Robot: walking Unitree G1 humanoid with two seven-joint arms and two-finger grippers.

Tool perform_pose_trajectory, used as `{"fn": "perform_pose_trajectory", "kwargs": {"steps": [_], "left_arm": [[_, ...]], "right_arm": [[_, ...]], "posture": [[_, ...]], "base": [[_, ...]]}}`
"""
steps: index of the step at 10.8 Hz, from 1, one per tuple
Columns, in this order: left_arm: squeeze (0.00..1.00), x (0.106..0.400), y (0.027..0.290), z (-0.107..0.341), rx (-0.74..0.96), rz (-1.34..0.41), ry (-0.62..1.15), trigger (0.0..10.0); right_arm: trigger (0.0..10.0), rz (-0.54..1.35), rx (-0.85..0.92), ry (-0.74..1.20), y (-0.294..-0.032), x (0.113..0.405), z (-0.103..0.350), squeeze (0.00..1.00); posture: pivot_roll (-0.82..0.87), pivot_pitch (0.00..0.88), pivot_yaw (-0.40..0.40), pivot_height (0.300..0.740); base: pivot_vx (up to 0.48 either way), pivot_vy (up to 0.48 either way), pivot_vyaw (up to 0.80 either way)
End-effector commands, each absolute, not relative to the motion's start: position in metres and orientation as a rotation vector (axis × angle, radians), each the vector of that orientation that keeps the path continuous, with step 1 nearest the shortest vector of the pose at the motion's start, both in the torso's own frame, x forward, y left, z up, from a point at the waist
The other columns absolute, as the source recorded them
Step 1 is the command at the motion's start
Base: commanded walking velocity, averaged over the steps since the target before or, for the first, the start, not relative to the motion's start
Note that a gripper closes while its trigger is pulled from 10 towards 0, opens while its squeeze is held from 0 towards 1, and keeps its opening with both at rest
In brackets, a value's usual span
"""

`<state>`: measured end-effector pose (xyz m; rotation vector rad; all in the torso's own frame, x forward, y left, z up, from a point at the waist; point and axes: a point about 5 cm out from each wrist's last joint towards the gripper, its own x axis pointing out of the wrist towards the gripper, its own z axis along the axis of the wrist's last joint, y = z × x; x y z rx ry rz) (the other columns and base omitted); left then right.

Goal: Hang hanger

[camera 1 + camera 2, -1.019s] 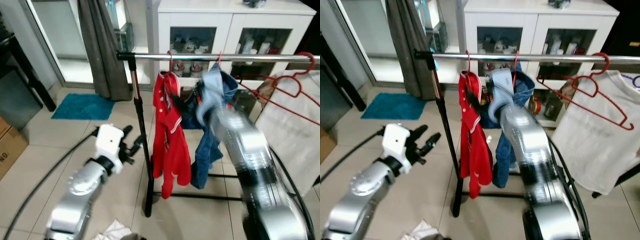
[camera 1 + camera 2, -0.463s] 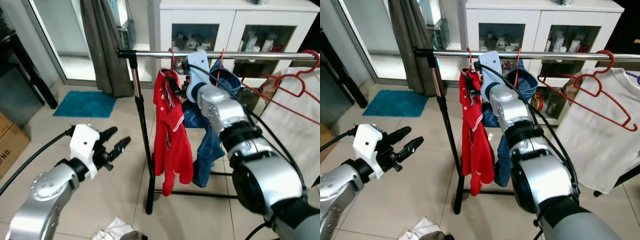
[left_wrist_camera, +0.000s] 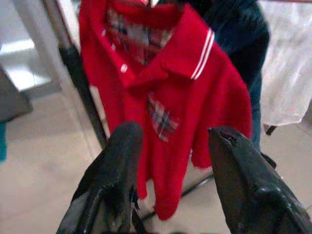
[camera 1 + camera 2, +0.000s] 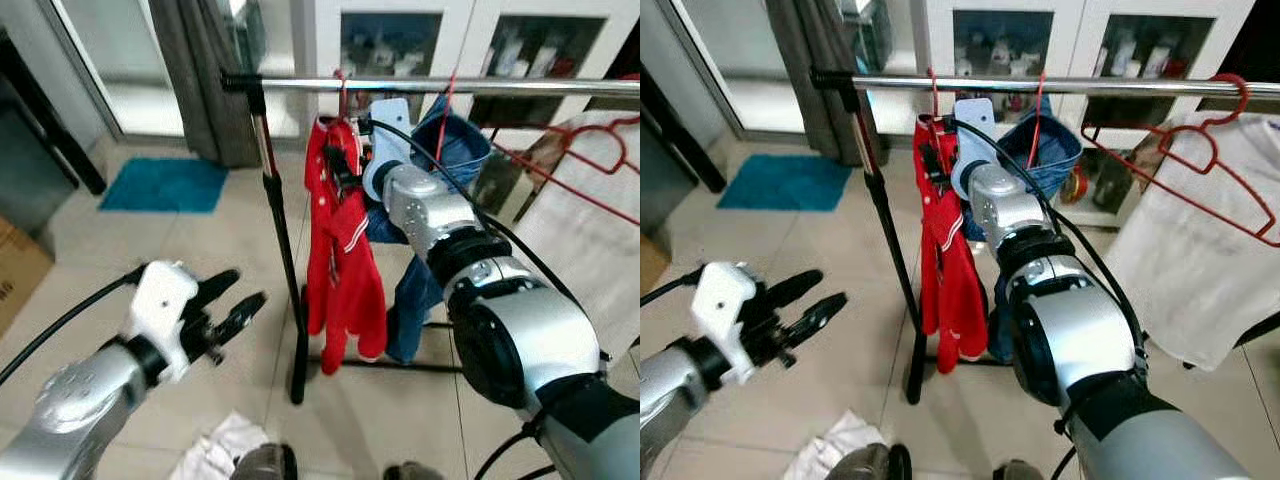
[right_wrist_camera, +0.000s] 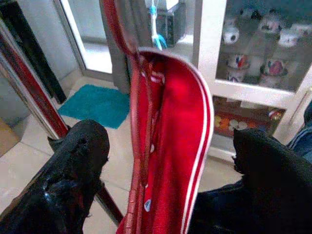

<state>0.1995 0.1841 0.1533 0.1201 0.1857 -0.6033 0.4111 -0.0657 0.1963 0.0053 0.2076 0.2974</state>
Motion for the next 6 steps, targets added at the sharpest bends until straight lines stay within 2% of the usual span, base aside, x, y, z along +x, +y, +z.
{"fn": "perform_pose_trajectory", "kwargs": {"steps": [1, 3, 4, 5, 6], "left_arm": [[0.00, 0.195, 0.186, 0.157, 0.132, -0.599, 0.191, 10.0], [0.00, 0.188, 0.186, 0.161, 0.133, -0.594, 0.209, 10.0], [0.00, 0.185, 0.187, 0.161, 0.134, -0.591, 0.219, 10.0], [0.00, 0.184, 0.188, 0.162, 0.135, -0.588, 0.222, 10.0], [0.00, 0.182, 0.190, 0.162, 0.137, -0.578, 0.227, 10.0]], "right_arm": [[10.0, 0.288, 0.011, 0.196, -0.062, 0.412, 0.201, 0.00], [10.0, 0.272, 0.027, 0.189, -0.059, 0.412, 0.203, 0.00], [4.2, 0.278, 0.018, 0.173, -0.056, 0.413, 0.206, 0.00], [0.0, 0.283, 0.020, 0.167, -0.055, 0.413, 0.208, 0.00], [0.0, 0.293, 0.017, 0.157, -0.053, 0.413, 0.210, 0.00]], "posture": [[0.16, 0.195, 0.062, 0.740], [0.18, 0.223, 0.066, 0.740], [0.19, 0.228, 0.062, 0.740], [0.19, 0.228, 0.058, 0.740], [0.19, 0.227, 0.050, 0.740]], "base": [[0.000, 0.000, 0.00], [0.000, 0.000, 0.00], [0.000, 0.000, 0.00], [0.000, 0.000, 0.00], [0.000, 0.000, 0.00]]}}
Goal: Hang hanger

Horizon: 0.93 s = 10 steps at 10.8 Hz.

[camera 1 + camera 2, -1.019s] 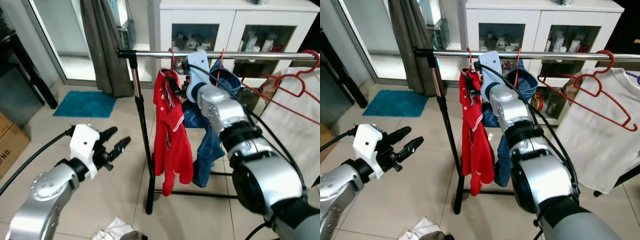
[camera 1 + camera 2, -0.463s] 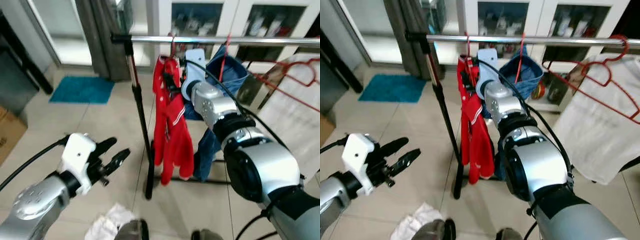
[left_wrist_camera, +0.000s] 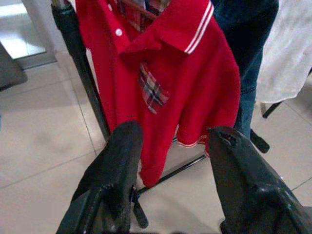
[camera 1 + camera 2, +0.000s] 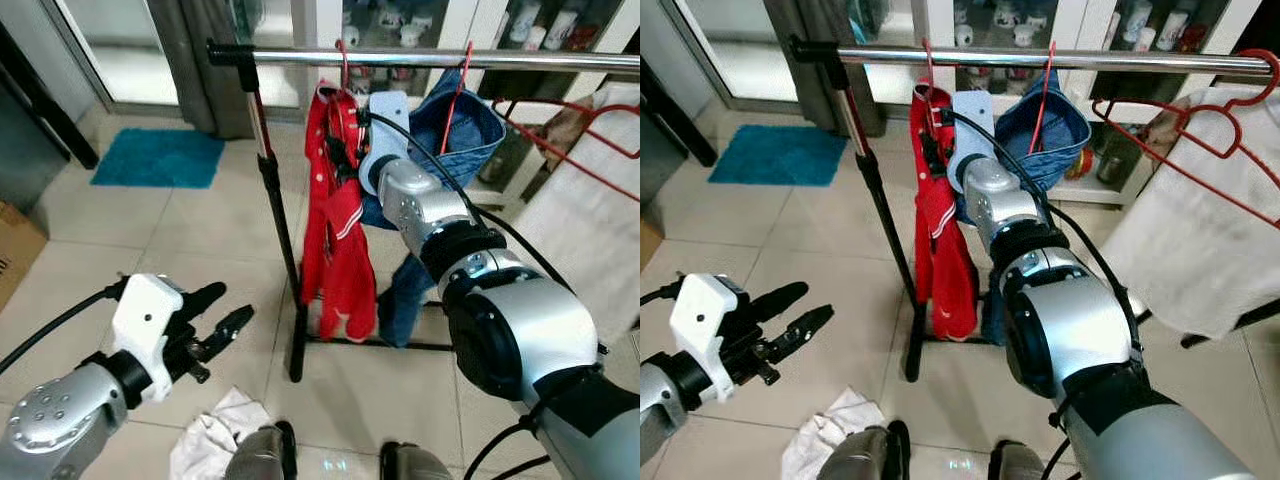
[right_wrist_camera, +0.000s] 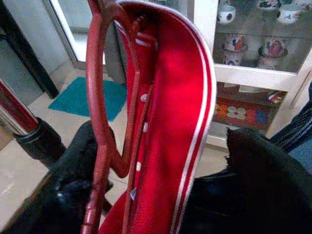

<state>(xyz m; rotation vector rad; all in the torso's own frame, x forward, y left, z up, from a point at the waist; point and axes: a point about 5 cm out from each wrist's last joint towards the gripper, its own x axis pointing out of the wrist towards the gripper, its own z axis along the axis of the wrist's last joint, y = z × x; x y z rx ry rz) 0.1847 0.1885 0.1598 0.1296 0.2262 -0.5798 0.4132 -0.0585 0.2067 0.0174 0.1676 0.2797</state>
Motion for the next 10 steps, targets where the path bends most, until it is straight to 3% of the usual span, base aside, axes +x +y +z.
{"fn": "perform_pose_trajectory", "kwargs": {"steps": [1, 5, 6, 7, 8, 9, 10], "left_arm": [[0.00, 0.181, 0.190, 0.162, 0.136, -0.575, 0.228, 10.0], [0.00, 0.177, 0.188, 0.161, 0.138, -0.569, 0.236, 10.0], [0.00, 0.177, 0.188, 0.161, 0.139, -0.568, 0.235, 10.0], [0.00, 0.177, 0.188, 0.161, 0.143, -0.567, 0.236, 10.0], [0.00, 0.177, 0.188, 0.161, 0.144, -0.567, 0.237, 10.0], [0.00, 0.178, 0.188, 0.161, 0.146, -0.568, 0.236, 10.0], [0.00, 0.179, 0.188, 0.161, 0.148, -0.567, 0.236, 10.0]], "right_arm": [[0.0, 0.295, 0.013, 0.153, -0.053, 0.413, 0.211, 0.00], [0.0, 0.321, -0.110, 0.099, -0.049, 0.414, 0.220, 0.00], [0.6, 0.323, -0.132, 0.091, -0.049, 0.414, 0.221, 0.00], [2.4, 0.323, -0.152, 0.084, -0.048, 0.414, 0.222, 0.00], [0.9, 0.326, -0.152, 0.085, -0.048, 0.414, 0.222, 0.00], [0.0, 0.328, -0.151, 0.085, -0.048, 0.414, 0.222, 0.00], [0.0, 0.332, -0.147, 0.085, -0.048, 0.414, 0.222, 0.00]], "posture": [[0.19, 0.226, 0.047, 0.740], [0.19, 0.211, 0.040, 0.740], [0.19, 0.206, 0.039, 0.740], [0.19, 0.206, 0.039, 0.740], [0.19, 0.198, 0.038, 0.740], [0.19, 0.198, 0.038, 0.740], [0.19, 0.192, 0.039, 0.740]], "base": [[0.000, 0.000, 0.00], [0.000, 0.000, 0.00], [0.000, 0.000, 0.00], [0.000, 0.000, 0.00], [0.000, 0.000, 0.00], [0.000, 0.000, 0.00], [0.000, 0.000, 0.00]]}}
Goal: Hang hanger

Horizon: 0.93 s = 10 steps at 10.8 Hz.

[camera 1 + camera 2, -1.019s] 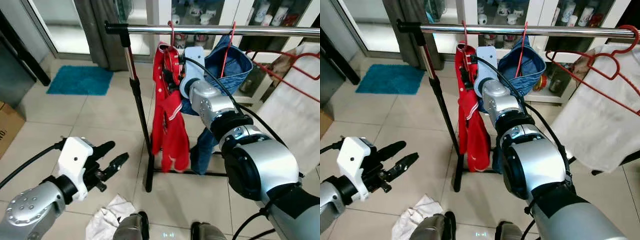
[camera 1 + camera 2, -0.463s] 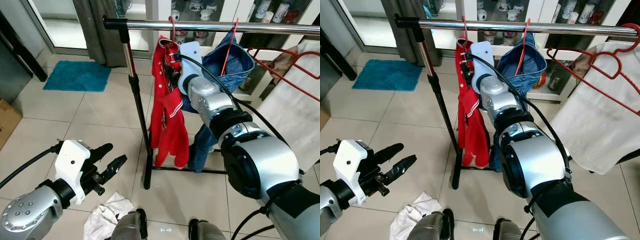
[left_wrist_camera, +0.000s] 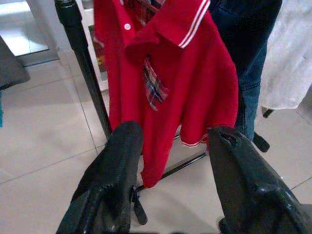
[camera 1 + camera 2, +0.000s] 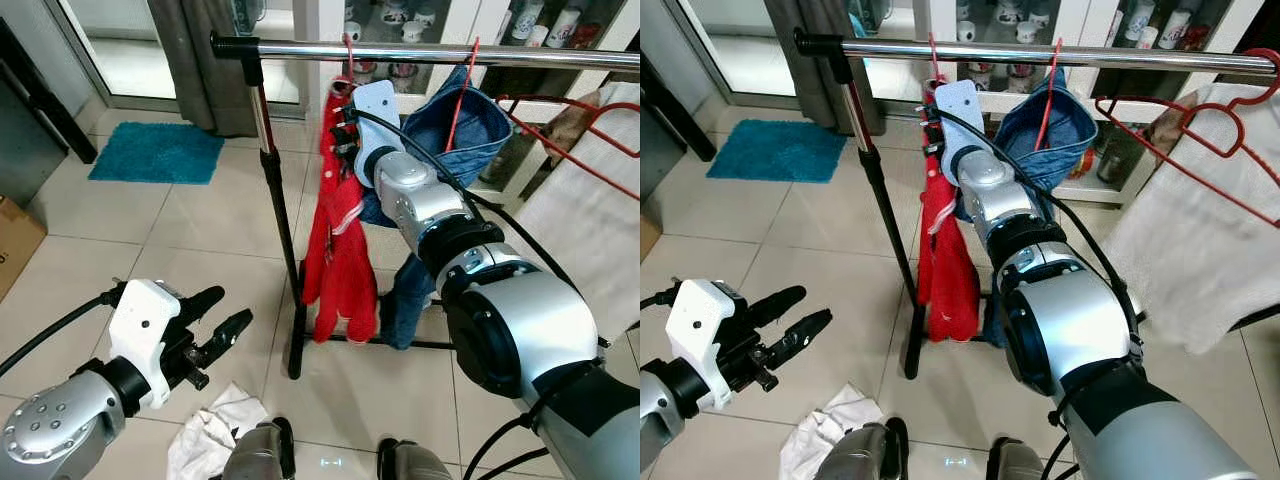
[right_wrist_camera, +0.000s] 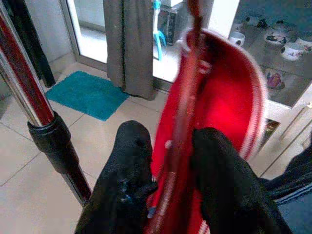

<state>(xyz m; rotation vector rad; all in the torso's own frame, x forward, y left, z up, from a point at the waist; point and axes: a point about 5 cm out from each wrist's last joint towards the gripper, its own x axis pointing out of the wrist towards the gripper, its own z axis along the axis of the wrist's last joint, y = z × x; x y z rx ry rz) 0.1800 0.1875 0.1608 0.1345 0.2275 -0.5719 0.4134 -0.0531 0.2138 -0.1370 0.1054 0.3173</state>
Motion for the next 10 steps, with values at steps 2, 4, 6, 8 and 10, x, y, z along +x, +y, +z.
{"fn": "perform_pose_trajectory", "kwargs": {"steps": [2, 4, 6, 8, 10], "left_arm": [[0.00, 0.1821, 0.1888, 0.1612, 0.154, -0.566, 0.234, 10.0], [0.00, 0.1855, 0.1872, 0.1635, 0.160, -0.566, 0.228, 10.0], [0.00, 0.1871, 0.1863, 0.1661, 0.169, -0.566, 0.227, 10.0], [0.00, 0.1854, 0.1901, 0.1658, 0.173, -0.560, 0.230, 10.0], [0.00, 0.1854, 0.1922, 0.1625, 0.176, -0.555, 0.241, 10.0]], "right_arm": [[0.0, 0.335, -0.128, 0.094, -0.0486, 0.4143, 0.2222, 0.00], [0.0, 0.341, -0.130, 0.100, -0.0485, 0.4144, 0.2226, 0.00], [0.0, 0.372, -0.140, 0.106, -0.0458, 0.4139, 0.2234, 0.00], [10.0, 0.375, -0.149, 0.129, -0.0460, 0.4135, 0.2205, 0.00], [10.0, 0.372, -0.129, 0.132, -0.0476, 0.4141, 0.2215, 1.00]], "posture": [[0.18, 0.180, 0.039, 0.740], [0.18, 0.171, 0.038, 0.740], [0.18, 0.161, 0.038, 0.740], [0.18, 0.157, 0.038, 0.740], [0.17, 0.154, 0.040, 0.740]], "base": [[0.000, 0.000, 0.00], [0.000, 0.000, 0.00], [0.000, 0.000, 0.00], [0.000, 0.000, 0.00], [0.000, 0.000, 0.00]]}}
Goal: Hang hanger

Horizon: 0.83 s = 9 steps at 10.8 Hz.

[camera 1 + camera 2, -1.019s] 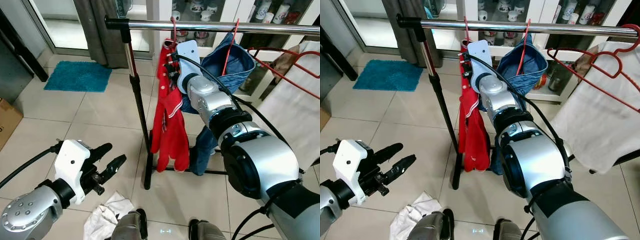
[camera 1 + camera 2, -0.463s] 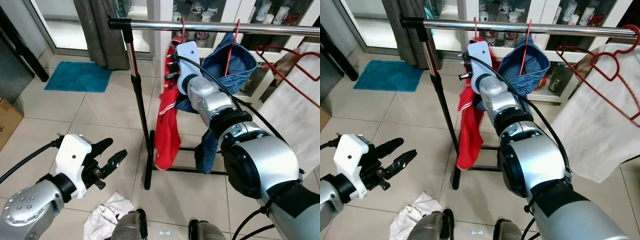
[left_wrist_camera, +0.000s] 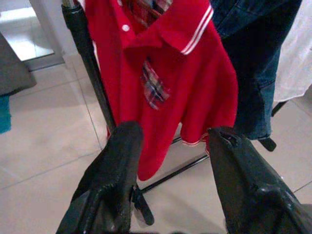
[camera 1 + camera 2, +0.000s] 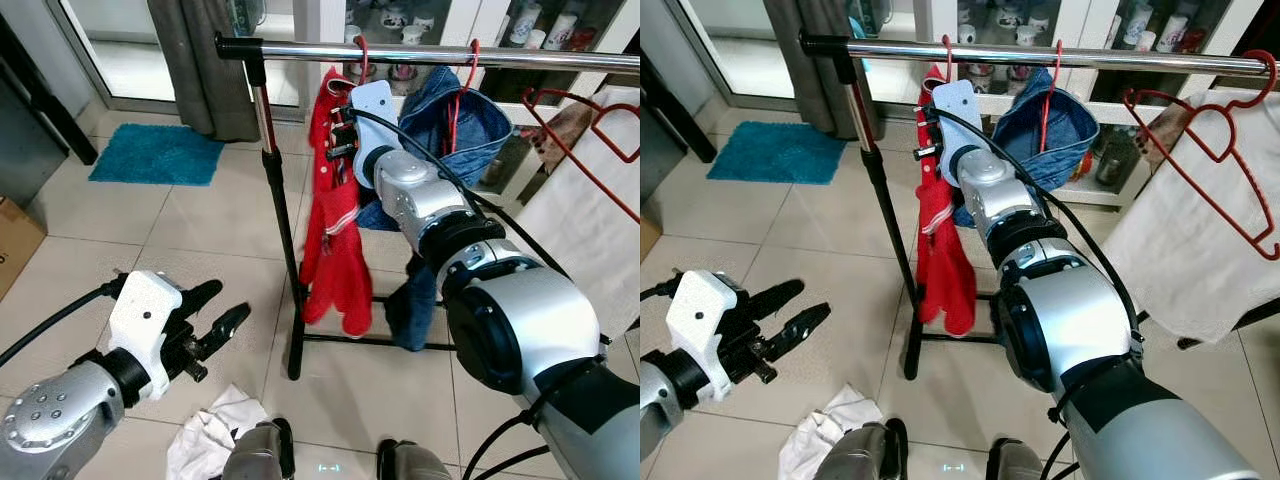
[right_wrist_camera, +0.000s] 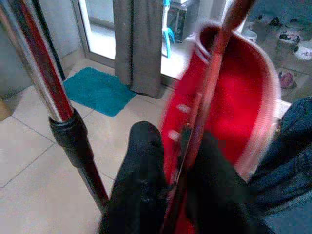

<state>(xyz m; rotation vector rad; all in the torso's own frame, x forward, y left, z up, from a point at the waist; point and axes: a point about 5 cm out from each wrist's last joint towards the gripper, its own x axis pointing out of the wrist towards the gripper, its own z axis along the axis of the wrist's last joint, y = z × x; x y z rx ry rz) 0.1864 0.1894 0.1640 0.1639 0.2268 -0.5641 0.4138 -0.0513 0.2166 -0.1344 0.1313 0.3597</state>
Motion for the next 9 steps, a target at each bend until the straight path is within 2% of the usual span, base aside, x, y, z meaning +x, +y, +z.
{"fn": "perform_pose_trajectory", "kwargs": {"steps": [1, 6, 7, 9], "left_arm": [[0.00, 0.188, 0.192, 0.160, 0.177, -0.554, 0.246, 10.0], [0.00, 0.190, 0.192, 0.157, 0.179, -0.559, 0.243, 10.0], [0.00, 0.190, 0.193, 0.156, 0.179, -0.559, 0.244, 10.0], [0.00, 0.189, 0.193, 0.156, 0.181, -0.560, 0.246, 10.0]], "right_arm": [[10.0, 0.358, -0.125, 0.139, -0.051, 0.415, 0.223, 1.00], [10.0, 0.310, -0.093, 0.190, -0.058, 0.418, 0.228, 1.00], [10.0, 0.307, -0.084, 0.194, -0.059, 0.418, 0.229, 0.00], [10.0, 0.274, -0.055, 0.226, -0.063, 0.418, 0.227, 0.00]], "posture": [[0.17, 0.154, 0.041, 0.740], [0.17, 0.156, 0.044, 0.740], [0.17, 0.155, 0.045, 0.740], [0.17, 0.155, 0.045, 0.740]], "base": [[0.000, 0.000, 0.00], [0.000, 0.000, 0.00], [0.000, 0.000, 0.00], [0.000, 0.000, 0.00]]}}
